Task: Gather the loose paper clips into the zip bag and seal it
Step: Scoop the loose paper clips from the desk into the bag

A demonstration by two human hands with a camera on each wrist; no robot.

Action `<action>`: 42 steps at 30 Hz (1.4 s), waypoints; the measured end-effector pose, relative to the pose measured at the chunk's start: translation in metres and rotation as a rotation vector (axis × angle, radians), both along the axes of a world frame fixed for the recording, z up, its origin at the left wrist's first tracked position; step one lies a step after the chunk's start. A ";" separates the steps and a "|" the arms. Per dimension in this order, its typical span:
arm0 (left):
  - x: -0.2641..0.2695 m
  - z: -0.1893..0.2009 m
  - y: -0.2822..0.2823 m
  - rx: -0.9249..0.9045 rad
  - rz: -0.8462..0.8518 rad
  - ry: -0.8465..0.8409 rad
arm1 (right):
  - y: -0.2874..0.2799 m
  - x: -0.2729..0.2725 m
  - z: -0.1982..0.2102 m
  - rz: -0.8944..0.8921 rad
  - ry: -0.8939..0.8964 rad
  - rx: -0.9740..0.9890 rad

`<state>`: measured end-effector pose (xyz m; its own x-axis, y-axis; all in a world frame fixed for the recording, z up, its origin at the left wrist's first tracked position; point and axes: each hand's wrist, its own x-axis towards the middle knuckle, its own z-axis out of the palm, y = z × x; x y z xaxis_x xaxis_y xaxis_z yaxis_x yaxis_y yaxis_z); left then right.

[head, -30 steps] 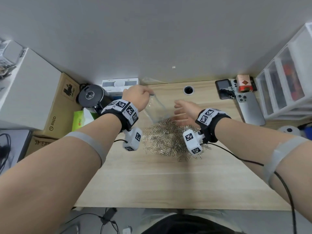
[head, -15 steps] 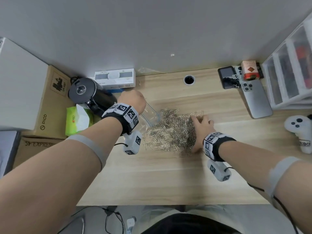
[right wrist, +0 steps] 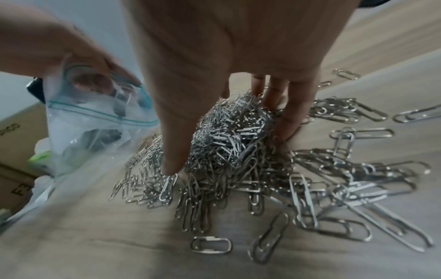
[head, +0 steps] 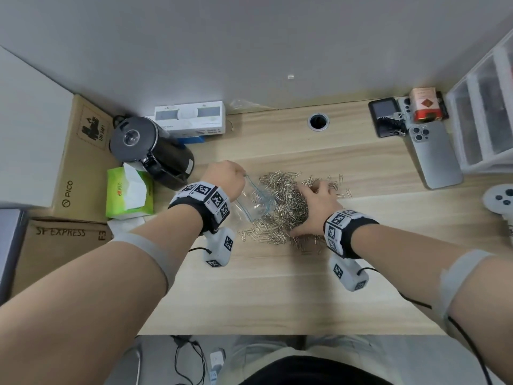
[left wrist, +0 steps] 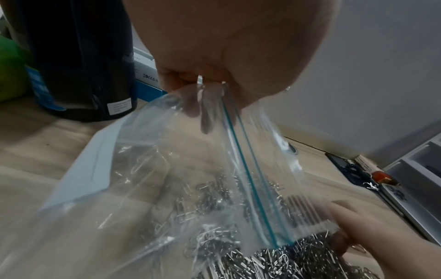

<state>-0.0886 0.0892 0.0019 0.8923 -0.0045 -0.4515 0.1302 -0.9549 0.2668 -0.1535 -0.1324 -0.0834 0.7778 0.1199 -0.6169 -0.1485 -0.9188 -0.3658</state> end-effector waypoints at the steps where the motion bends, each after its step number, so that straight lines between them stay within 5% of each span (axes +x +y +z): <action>1: 0.000 -0.002 0.001 -0.004 -0.003 0.000 | 0.003 -0.001 0.001 0.020 0.002 -0.030; 10: -0.006 -0.020 0.003 -0.157 0.062 0.068 | 0.018 -0.001 -0.010 0.125 -0.041 -0.057; 21: -0.014 -0.025 -0.003 -0.165 0.077 0.133 | 0.016 0.001 -0.013 -0.046 -0.109 0.079; 29: -0.013 -0.020 -0.007 -0.113 0.081 0.149 | 0.006 0.027 0.026 -0.263 0.111 0.358; 34: -0.009 -0.016 -0.012 -0.040 -0.035 0.159 | 0.019 0.037 0.053 -0.212 0.147 0.493; 42: -0.014 -0.015 -0.013 -0.102 -0.001 0.134 | 0.063 0.028 0.052 0.049 0.202 0.413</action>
<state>-0.1023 0.0760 -0.0128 0.8241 -0.0568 -0.5635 0.1704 -0.9239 0.3425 -0.1254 -0.0689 -0.0310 0.6341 0.4211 -0.6485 -0.2145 -0.7100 -0.6707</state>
